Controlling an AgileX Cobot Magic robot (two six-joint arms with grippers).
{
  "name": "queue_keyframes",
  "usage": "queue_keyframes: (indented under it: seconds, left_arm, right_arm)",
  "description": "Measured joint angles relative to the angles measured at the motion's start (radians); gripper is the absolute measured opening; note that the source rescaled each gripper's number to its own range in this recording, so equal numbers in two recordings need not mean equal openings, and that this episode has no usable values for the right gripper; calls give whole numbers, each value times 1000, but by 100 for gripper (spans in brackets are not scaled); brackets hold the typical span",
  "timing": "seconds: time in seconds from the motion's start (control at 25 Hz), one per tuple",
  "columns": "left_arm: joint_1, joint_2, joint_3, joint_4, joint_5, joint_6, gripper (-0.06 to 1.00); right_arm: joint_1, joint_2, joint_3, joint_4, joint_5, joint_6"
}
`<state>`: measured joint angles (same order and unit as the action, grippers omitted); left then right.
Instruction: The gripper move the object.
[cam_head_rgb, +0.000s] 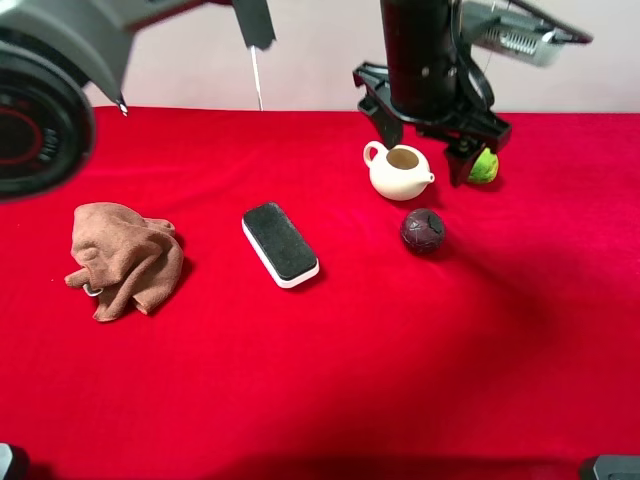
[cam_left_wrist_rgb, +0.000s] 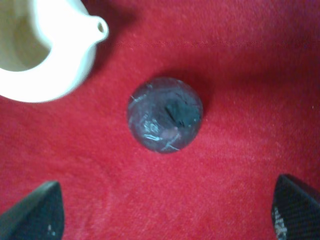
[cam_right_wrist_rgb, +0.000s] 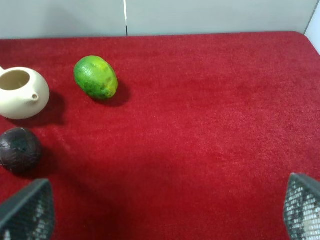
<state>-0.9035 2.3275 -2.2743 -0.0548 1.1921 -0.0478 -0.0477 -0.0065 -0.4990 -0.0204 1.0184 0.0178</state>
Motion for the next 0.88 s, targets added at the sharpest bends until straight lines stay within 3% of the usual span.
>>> queue_keyframes:
  seconds: [0.88]
  left_arm:
    - [0,-240,58,132,3,0,56]
  right_arm:
    - [0,0,0,0,0,0]
